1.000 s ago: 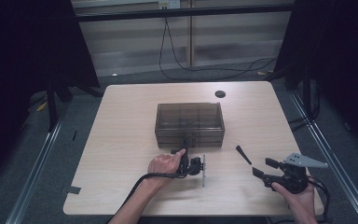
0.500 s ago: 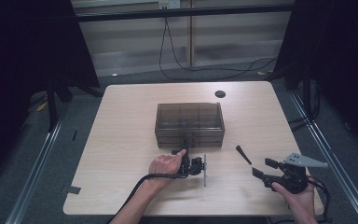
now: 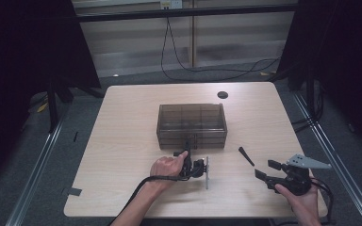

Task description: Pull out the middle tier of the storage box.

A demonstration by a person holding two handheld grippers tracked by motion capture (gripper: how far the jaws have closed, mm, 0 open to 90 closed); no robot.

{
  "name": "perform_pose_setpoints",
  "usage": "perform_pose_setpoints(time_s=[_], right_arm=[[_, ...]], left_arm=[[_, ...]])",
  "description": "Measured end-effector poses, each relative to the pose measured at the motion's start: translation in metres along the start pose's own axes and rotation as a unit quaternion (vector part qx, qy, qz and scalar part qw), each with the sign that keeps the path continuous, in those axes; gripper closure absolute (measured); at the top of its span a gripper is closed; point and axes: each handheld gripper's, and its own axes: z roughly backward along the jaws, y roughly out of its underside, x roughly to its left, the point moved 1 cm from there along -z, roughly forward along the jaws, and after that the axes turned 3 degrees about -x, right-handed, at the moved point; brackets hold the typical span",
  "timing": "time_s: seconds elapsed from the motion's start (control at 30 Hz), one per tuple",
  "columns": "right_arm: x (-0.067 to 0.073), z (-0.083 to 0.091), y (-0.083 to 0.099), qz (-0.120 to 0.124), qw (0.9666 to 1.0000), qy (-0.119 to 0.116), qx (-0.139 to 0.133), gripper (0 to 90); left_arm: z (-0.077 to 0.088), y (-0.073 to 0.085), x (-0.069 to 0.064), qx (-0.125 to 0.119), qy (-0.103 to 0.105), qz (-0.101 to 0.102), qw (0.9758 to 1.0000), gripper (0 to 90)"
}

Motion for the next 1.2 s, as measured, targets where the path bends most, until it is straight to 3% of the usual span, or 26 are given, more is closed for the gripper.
perform_pose_setpoints(time_s=[0.63,0.87,0.93,0.97,1.2], right_arm=[[0.0,0.0,0.0,-0.001,1.0,0.0,0.002,27.8],[0.0,0.0,0.0,-0.001,1.0,0.0,0.001,27.7],[0.0,0.0,0.0,-0.002,1.0,0.0,0.001,27.7],[0.0,0.0,0.0,-0.002,1.0,0.0,0.001,27.7],[0.0,0.0,0.0,-0.002,1.0,0.0,0.001,27.7]], left_arm=[[0.005,0.0,-0.001,-0.007,-0.001,-0.003,1.0,80.6],[0.007,0.001,-0.002,-0.006,0.004,0.005,1.0,80.5],[0.009,0.001,0.0,-0.005,0.0,-0.013,0.9999,80.6],[0.008,0.001,-0.001,-0.009,0.001,-0.002,1.0,80.6],[0.011,0.001,-0.003,-0.01,-0.001,0.0,0.9999,80.6]])
